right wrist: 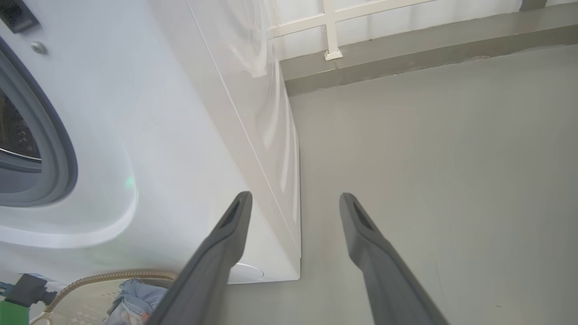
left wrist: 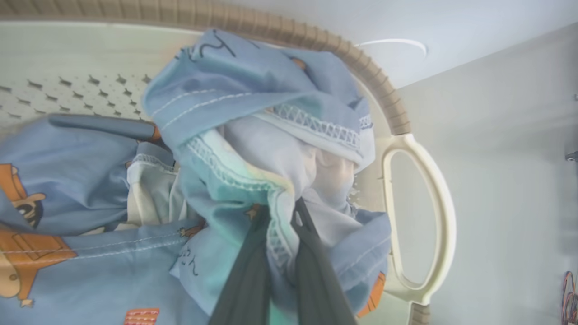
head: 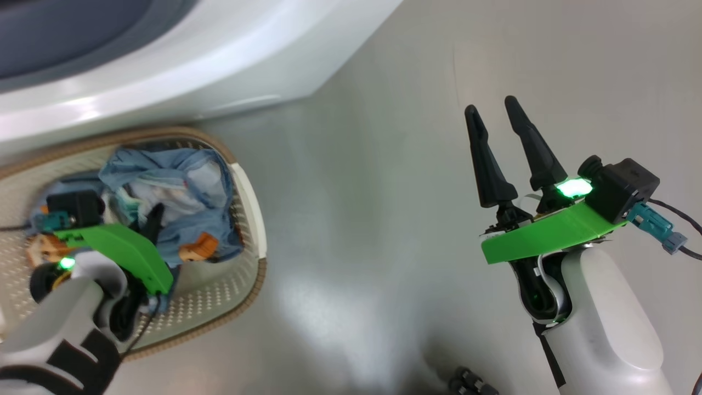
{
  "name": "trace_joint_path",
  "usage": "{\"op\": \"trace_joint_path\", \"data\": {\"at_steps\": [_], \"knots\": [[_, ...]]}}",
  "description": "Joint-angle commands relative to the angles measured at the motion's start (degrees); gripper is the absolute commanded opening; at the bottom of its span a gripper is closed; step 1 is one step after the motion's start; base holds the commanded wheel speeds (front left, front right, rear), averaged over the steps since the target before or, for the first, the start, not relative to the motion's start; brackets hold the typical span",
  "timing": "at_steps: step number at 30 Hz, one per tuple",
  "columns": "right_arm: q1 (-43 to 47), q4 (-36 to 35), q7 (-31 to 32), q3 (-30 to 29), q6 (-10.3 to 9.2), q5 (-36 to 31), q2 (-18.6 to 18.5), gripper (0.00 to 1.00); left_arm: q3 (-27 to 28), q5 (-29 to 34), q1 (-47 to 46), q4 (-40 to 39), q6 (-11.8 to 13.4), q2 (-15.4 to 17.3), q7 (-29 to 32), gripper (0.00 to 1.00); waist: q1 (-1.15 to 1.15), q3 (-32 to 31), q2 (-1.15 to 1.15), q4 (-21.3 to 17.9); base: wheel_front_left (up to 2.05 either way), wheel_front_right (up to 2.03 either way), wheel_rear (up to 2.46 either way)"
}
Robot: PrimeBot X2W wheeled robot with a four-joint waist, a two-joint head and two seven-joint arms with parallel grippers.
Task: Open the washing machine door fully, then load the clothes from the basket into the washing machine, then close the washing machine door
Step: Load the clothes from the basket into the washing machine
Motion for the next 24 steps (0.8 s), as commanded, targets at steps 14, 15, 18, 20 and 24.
{"op": "trace_joint_path", "data": {"at_steps": [14,15,18,20,24], "knots": [[5.8,2.6,-0.3,-1.6,0.09,-3.4,0.0,1.0,2.2,-2.5,10.3,-14.0,-0.1,3.4,-6.5,0.0,0.0,-19.0,0.0,7.7,0.0,0.0,0.0],[6.2,2.8,-0.3,-1.8,0.09,-3.6,0.0,1.0,3.1,-1.7,10.9,-14.8,-0.1,3.5,-6.5,0.0,0.0,-20.0,0.0,8.2,0.0,0.0,0.0],[7.3,3.5,-0.3,-2.3,0.09,-3.9,-0.1,1.0,7.0,2.1,13.3,-17.3,0.0,3.4,-6.5,0.0,0.0,-22.7,0.0,9.3,0.0,0.0,0.0],[8.0,3.8,-0.3,-2.4,0.09,-3.9,-0.4,1.0,9.7,5.0,15.3,-19.3,0.6,3.1,-6.5,0.0,0.0,-24.3,0.0,10.1,0.0,0.0,0.0],[9.3,4.3,-0.3,-2.4,0.09,-3.6,-1.3,1.0,15.3,10.8,19.6,-24.1,2.4,2.6,-6.6,0.0,0.0,-27.4,0.0,11.5,0.0,0.0,0.0]]}}
